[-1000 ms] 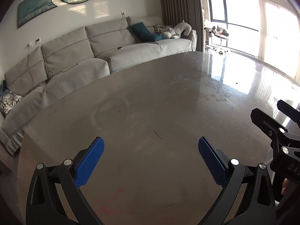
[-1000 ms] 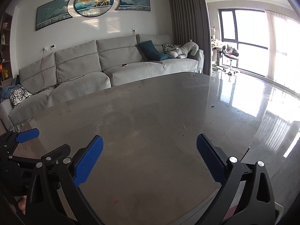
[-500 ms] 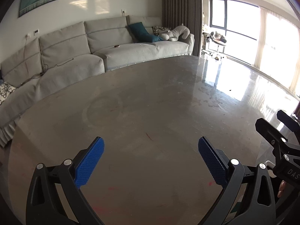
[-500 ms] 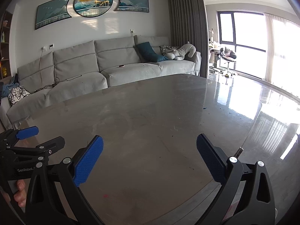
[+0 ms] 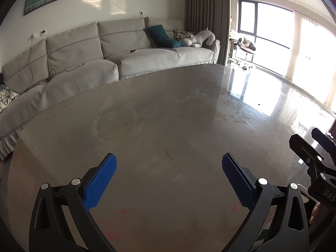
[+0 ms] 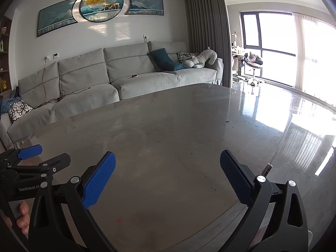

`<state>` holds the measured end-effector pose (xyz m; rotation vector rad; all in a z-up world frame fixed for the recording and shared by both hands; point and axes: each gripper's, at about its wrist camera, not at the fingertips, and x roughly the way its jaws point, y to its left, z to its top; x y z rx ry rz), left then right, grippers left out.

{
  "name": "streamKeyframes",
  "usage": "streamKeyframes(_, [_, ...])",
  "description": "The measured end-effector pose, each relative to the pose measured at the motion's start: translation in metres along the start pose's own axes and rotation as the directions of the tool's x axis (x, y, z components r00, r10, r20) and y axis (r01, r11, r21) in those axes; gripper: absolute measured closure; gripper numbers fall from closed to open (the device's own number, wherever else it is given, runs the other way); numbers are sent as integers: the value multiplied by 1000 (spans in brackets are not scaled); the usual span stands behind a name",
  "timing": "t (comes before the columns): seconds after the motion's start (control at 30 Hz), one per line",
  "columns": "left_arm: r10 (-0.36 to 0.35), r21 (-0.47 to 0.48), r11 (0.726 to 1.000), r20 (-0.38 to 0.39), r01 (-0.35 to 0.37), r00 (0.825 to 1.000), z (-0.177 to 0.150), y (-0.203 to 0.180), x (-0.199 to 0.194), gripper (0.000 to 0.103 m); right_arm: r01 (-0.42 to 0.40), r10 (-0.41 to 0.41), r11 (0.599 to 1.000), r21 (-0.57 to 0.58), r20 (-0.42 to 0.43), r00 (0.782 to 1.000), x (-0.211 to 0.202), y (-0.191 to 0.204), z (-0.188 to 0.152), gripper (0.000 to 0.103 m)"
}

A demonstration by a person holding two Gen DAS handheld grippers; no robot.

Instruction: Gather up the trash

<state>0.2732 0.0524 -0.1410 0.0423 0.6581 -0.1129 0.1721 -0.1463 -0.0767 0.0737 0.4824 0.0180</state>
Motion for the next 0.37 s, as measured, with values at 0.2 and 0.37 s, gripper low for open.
streamKeyframes(0.2, [12, -10, 1000, -1, -12, 1000, 0, 1, 0, 5, -1, 1, 1000, 5, 0, 1000, 0, 0, -2, 4])
streamKeyframes(0.37, [11, -4, 1000, 1, -11, 1000, 0, -1, -2, 5, 0, 0, 1000, 0, 0, 1000, 0, 0, -2, 4])
